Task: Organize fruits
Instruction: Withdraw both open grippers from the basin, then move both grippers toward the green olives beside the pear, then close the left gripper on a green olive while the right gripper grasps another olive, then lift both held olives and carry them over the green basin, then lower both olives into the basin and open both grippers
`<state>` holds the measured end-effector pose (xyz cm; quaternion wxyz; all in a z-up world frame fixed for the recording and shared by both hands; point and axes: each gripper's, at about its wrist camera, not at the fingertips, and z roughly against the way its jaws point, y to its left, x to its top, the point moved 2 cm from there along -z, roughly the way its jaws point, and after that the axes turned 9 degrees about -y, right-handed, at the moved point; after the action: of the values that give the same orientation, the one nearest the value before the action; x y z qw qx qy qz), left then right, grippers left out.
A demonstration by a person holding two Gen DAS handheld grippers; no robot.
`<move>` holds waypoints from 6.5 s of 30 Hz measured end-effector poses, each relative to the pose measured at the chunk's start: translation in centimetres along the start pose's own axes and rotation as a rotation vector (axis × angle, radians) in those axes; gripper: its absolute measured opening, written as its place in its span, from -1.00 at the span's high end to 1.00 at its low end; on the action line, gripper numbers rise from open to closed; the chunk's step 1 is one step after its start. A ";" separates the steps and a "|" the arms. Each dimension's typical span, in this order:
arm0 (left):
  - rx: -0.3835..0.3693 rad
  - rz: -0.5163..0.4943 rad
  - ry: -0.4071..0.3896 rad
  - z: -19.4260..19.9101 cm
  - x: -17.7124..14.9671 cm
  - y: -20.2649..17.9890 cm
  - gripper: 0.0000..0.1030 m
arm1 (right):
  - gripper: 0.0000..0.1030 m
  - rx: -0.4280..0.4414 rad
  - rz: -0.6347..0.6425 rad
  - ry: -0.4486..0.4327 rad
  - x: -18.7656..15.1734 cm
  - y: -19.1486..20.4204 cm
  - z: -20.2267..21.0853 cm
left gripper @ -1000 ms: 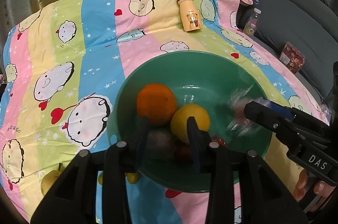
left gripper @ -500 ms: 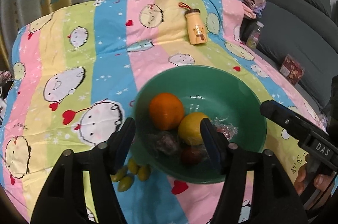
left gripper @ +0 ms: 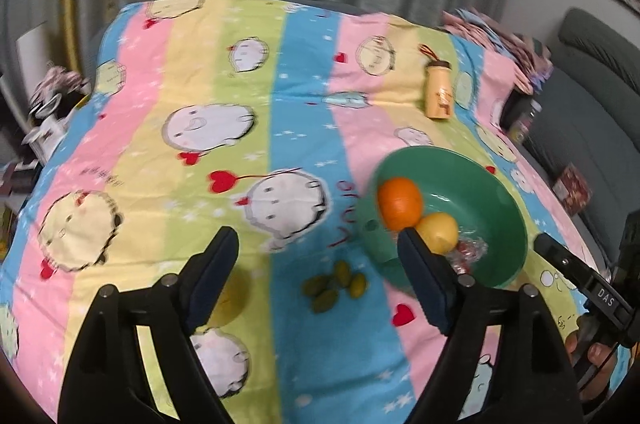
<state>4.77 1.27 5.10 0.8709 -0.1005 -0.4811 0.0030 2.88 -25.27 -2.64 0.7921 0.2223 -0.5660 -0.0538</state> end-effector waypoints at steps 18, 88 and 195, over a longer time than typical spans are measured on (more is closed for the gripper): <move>0.056 0.170 0.072 4.4 -5.7 7.1 -0.61 | -0.11 0.177 0.179 0.164 -4.3 8.5 1.3; -0.281 -0.244 0.212 -9.9 -6.6 0.0 0.23 | 0.59 0.185 0.122 0.358 -8.3 7.0 -4.5; -0.240 -0.271 0.158 -9.6 -0.5 -11.8 0.65 | 0.59 0.011 0.096 0.087 1.5 0.9 -5.6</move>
<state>11.52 -12.03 1.83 0.8802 -0.1379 -0.4171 -0.1798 8.45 -23.30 -2.41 0.8164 0.2012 -0.5413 -0.0028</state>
